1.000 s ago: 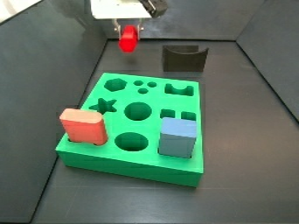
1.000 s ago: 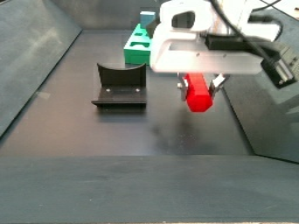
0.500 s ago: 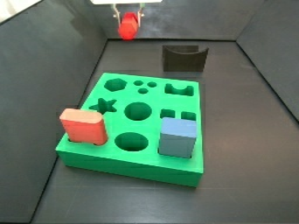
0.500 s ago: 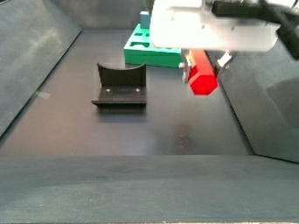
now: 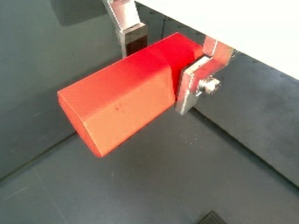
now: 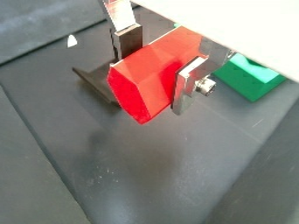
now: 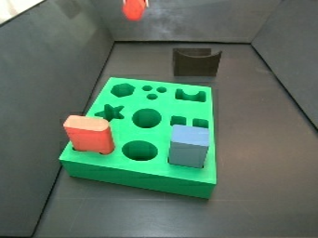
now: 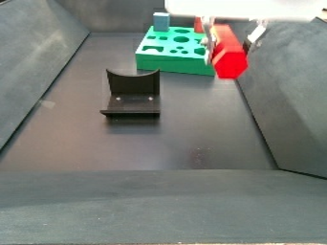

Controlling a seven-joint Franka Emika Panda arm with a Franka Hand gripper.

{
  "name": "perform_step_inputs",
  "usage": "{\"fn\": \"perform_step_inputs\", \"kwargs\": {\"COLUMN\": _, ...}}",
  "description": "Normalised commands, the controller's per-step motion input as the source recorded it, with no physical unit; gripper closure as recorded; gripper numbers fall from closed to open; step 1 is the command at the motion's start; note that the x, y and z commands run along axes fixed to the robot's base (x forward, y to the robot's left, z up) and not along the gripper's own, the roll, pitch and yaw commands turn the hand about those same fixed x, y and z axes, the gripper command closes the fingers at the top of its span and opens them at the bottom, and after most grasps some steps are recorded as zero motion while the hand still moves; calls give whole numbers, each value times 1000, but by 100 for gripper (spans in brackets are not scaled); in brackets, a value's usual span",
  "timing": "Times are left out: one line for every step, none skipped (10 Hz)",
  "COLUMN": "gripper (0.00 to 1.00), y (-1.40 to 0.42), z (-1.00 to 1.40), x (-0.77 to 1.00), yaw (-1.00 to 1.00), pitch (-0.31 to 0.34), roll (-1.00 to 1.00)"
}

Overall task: Pick up the hexagon object. Move up. Place the hexagon object on the fixture. Regrasp the hexagon object. Move to above the board. Insert the hexagon object.
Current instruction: Place the hexagon object on the fixture.

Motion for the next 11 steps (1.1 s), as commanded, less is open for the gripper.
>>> {"fn": "perform_step_inputs", "kwargs": {"gripper": 100, "y": 13, "z": 362, "x": -3, "yaw": -2, "pitch": 78, "roll": 70}}
{"fn": "perform_step_inputs", "kwargs": {"gripper": 100, "y": 12, "z": 254, "x": -1, "yaw": 1, "pitch": 86, "roll": 72}}
{"fn": "perform_step_inputs", "kwargs": {"gripper": 100, "y": -855, "z": 348, "x": 1000, "yaw": -262, "pitch": 120, "roll": -148}}
{"fn": "perform_step_inputs", "kwargs": {"gripper": 100, "y": -852, "z": 334, "x": 1000, "yaw": -248, "pitch": 134, "roll": -150}}
{"fn": "perform_step_inputs", "kwargs": {"gripper": 100, "y": -795, "z": 310, "x": 1000, "yaw": -143, "pitch": 146, "roll": -144}}
{"fn": "perform_step_inputs", "kwargs": {"gripper": 100, "y": -723, "z": 279, "x": 1000, "yaw": -85, "pitch": 124, "roll": -130}}
{"fn": "perform_step_inputs", "kwargs": {"gripper": 100, "y": -618, "z": 243, "x": 1000, "yaw": -38, "pitch": 109, "roll": -118}}
{"fn": "perform_step_inputs", "kwargs": {"gripper": 100, "y": -579, "z": 229, "x": 1000, "yaw": -27, "pitch": 112, "roll": -119}}
{"fn": "perform_step_inputs", "kwargs": {"gripper": 100, "y": -495, "z": 197, "x": 1000, "yaw": -7, "pitch": 119, "roll": -98}}
{"fn": "perform_step_inputs", "kwargs": {"gripper": 100, "y": -437, "z": 173, "x": 1000, "yaw": 1, "pitch": 122, "roll": -87}}
{"fn": "perform_step_inputs", "kwargs": {"gripper": 100, "y": -379, "z": 151, "x": 1000, "yaw": 8, "pitch": 127, "roll": -75}}
